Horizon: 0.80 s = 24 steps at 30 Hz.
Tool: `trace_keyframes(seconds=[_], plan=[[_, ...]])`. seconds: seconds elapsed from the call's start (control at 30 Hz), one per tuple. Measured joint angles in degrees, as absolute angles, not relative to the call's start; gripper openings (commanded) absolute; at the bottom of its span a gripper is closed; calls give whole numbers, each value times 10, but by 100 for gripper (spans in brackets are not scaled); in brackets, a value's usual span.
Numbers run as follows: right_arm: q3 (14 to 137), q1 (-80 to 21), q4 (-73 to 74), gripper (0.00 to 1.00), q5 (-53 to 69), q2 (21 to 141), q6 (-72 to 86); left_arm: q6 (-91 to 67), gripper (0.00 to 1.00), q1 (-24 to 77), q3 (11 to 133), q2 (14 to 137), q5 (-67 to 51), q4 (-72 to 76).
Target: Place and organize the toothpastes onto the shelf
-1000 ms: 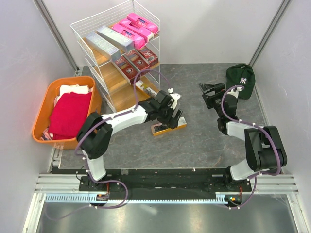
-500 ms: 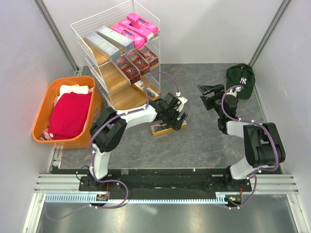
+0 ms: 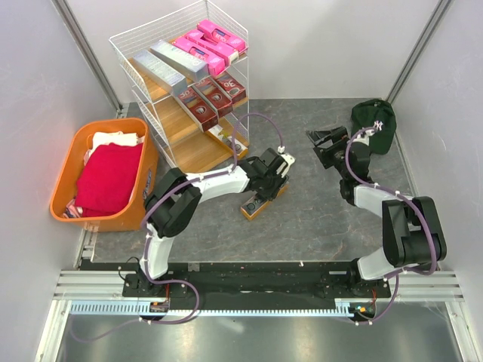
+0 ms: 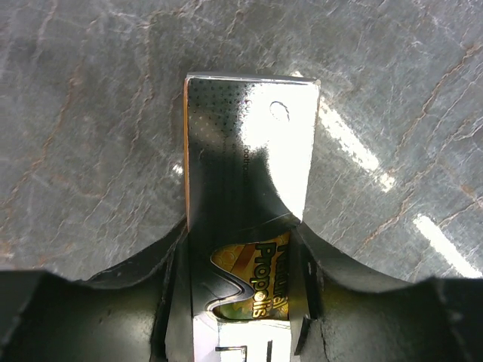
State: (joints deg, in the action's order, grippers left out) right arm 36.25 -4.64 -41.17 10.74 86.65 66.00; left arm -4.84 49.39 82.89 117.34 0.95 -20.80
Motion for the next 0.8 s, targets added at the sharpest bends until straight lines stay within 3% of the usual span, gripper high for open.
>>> trace_keyframes(seconds=[0.2,0.53,0.8], plan=[[415,-47,-348,98,123,853,620,-65,29,494,797,1109,17,-210],[467,-62,-256,98,146,825,567,-122,28,494,673,903,-1,-178],[538,-126,-158,98,140,812,495,-194,26,488,554,756,25,-152]])
